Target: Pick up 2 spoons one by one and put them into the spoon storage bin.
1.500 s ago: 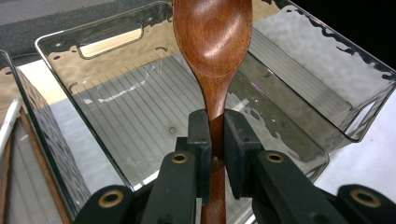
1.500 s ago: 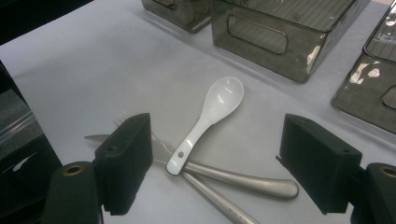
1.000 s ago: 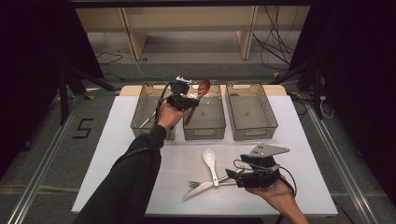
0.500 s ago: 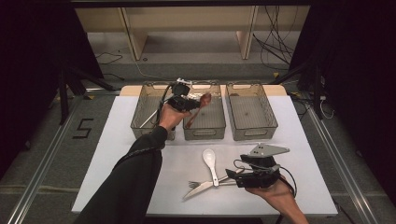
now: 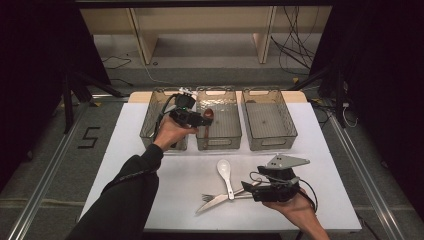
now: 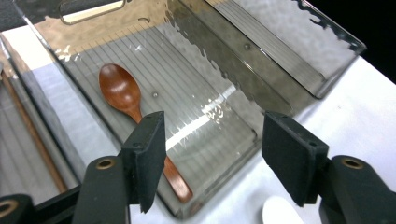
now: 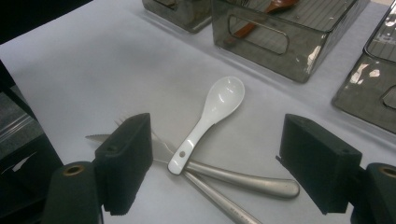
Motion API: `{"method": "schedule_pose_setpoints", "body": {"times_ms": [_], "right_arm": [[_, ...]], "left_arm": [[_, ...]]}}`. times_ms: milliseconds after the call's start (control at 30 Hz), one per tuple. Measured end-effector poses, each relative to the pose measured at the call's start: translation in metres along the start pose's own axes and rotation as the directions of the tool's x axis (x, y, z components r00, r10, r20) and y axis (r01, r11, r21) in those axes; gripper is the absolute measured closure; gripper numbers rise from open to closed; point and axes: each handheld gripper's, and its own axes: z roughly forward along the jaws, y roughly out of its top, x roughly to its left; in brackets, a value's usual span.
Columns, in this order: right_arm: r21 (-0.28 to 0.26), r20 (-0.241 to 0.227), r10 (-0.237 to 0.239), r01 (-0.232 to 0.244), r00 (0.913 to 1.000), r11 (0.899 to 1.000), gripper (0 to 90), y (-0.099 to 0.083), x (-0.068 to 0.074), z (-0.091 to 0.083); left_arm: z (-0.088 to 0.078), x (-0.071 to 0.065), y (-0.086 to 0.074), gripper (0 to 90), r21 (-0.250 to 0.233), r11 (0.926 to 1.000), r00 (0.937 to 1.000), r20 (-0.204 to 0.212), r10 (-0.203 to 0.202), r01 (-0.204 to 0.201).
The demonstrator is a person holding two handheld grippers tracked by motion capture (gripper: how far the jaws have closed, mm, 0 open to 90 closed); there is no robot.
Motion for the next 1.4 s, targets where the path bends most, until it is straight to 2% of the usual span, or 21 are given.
{"method": "schedule_pose_setpoints", "body": {"times_ms": [167,233,467,600,667,967,1400], "right_arm": [[0.005,0.002,0.0,0.0,1.0,1.0,26.3,0.001,0.001,0.001],[0.005,0.0,-0.004,0.004,1.0,1.0,26.3,0.001,0.002,0.002],[0.014,-0.001,-0.008,0.008,1.0,1.0,26.3,0.002,0.005,0.005],[0.021,-0.002,-0.011,0.011,0.9999,1.0,26.3,0.003,0.007,0.008],[0.022,-0.001,-0.008,0.008,1.0,1.0,26.3,0.004,0.007,0.008],[0.029,0.0,-0.013,0.013,0.9999,0.999,26.3,0.005,0.009,0.011],[0.052,0.01,-0.019,0.018,0.9998,0.998,26.3,0.008,0.011,0.018]], "left_arm": [[-0.02,-0.001,-0.017,35.3,-0.028,0.9995,0.9998,0.016,-0.014,0.014],[-0.027,-0.004,-0.024,33.7,-0.038,0.9993,0.9997,0.024,0.008,-0.007],[-0.048,-0.007,-0.048,29.6,-0.064,0.9979,0.9996,0.026,0.014,-0.013],[-0.055,-0.01,-0.055,28.0,-0.069,0.9973,0.9995,0.021,0.024,-0.023],[-0.058,-0.013,-0.06,27.7,-0.081,0.9963,0.999,0.034,0.029,-0.027],[-0.066,-0.024,-0.078,24.7,-0.08,0.9938,0.9955,0.049,0.081,-0.077],[-0.081,-0.027,-0.099,23.5,-0.107,0.9909,0.9947,0.054,0.087,-0.081]]}}
